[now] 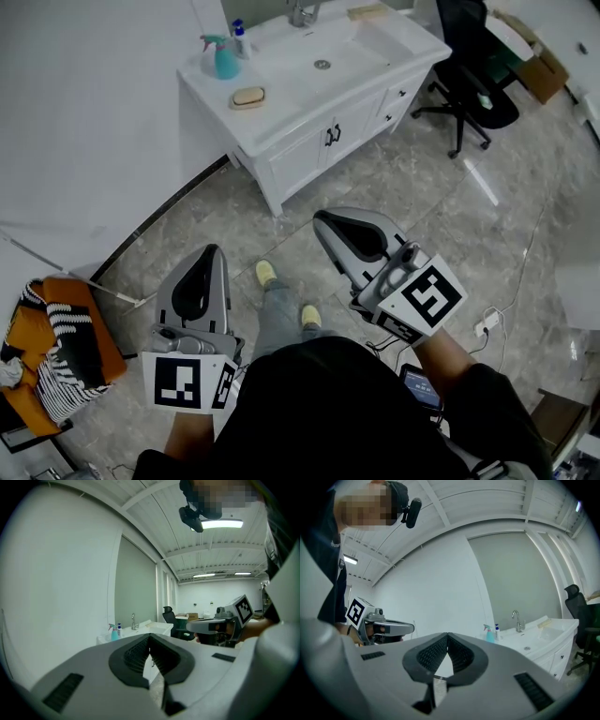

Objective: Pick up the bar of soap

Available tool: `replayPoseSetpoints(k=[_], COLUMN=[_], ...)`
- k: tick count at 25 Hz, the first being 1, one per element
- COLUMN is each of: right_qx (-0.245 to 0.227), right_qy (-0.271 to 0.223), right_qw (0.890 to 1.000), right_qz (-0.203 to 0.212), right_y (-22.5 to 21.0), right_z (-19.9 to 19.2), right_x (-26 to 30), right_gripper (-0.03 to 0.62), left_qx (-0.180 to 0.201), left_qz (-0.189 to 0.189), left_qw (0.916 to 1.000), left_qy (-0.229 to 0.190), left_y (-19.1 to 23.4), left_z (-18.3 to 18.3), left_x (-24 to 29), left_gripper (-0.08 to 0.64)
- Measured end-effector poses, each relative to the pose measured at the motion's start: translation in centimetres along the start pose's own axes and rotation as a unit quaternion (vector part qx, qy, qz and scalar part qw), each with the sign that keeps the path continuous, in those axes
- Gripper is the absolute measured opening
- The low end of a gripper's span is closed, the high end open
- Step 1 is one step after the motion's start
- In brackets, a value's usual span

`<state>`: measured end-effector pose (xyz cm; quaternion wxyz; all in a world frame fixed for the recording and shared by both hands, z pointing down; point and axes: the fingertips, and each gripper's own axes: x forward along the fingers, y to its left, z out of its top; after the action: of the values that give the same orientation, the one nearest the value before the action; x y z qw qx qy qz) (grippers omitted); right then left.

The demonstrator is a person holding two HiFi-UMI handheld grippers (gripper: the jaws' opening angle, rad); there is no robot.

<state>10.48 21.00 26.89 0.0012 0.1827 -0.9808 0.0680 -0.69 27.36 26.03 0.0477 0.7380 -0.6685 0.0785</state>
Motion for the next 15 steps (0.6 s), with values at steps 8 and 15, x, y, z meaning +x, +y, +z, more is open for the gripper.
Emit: replayPoseSetpoints(k=[8, 15], right_qx=[-0.003, -0.007], right_qy=[0.010, 0.013], right_qw=[1.000, 1.000], right_qz=[-0.008, -0.016], right_y=[-2.5, -5.4], right_z=[0.3, 1.0], right_x=[5.0, 10.5], right_gripper=[0.008, 0.008], left_qx=[-0.009, -0.013], left_qz=[-0.012, -0.015], left_qw=[0.9999, 0.9997], left_qy=[-0.006, -0.010], left_y=[4.4, 9.1], left_z=[0.2, 1.3], left_x=[4.3, 8.6], left_gripper=[0.006, 0.006])
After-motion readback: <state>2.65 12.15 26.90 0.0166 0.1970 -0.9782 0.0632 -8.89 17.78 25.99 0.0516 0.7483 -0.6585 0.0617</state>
